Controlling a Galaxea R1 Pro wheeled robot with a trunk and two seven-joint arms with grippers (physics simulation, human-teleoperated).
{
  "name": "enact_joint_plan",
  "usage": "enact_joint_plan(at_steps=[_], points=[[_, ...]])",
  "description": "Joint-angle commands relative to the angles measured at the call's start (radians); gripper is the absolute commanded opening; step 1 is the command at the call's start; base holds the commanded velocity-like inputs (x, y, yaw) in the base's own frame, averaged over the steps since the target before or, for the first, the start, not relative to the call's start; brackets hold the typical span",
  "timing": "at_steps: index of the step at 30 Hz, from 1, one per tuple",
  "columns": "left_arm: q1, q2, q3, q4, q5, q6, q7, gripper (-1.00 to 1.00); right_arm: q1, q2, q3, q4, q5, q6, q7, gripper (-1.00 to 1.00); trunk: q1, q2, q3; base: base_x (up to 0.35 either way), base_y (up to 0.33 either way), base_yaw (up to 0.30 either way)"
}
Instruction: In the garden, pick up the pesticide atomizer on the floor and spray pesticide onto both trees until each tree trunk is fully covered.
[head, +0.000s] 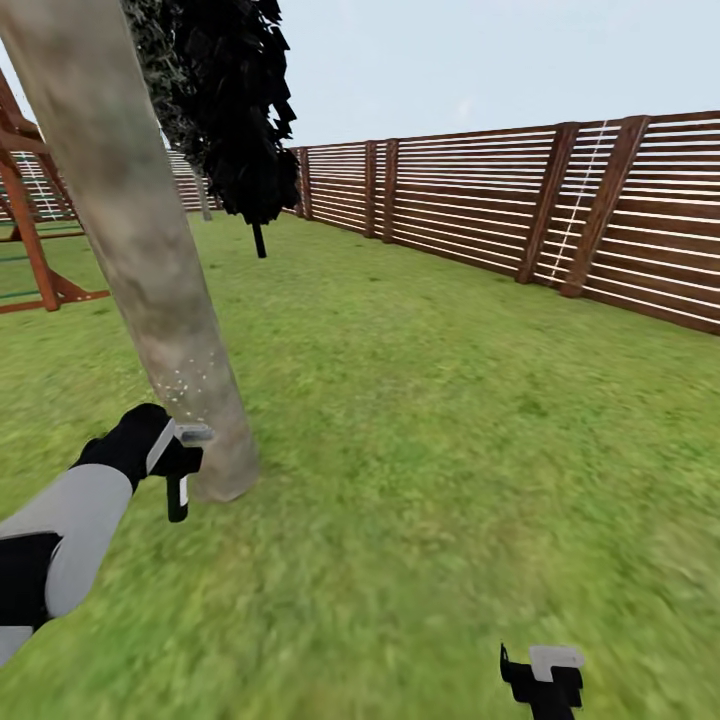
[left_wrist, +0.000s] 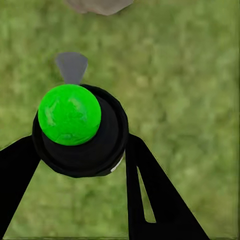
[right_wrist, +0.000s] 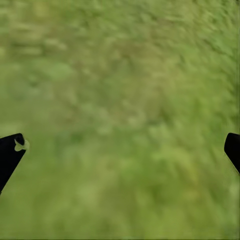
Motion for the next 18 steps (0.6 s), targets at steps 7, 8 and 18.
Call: enact_joint_plan(at_steps=[7, 8, 18], points=[[0.060, 0.026, 0.008, 0.002, -0.011, 0.000, -0.005, -1.00, 0.000, 0.001, -0.006, 0.000, 0.011, -0.002, -0.004, 1.00, 0.000, 0.000, -0.001, 0.326, -0.012, 0.013], [0.063, 0.025, 0.004, 0.003, -0.012, -0.002, -0.002, -1.00, 0.000, 0.001, -0.006, 0.000, 0.011, -0.002, -0.004, 1.00, 0.000, 0.000, -0.001, 0.131, 0.000, 0.201], [0.121, 0.008, 0.005, 0.005, -0.007, -0.078, 0.011, -1.00, 0.000, 0.001, -0.006, 0.000, 0.011, -0.002, -0.004, 1.00, 0.000, 0.000, -0.001, 0.044, 0.000, 0.270]])
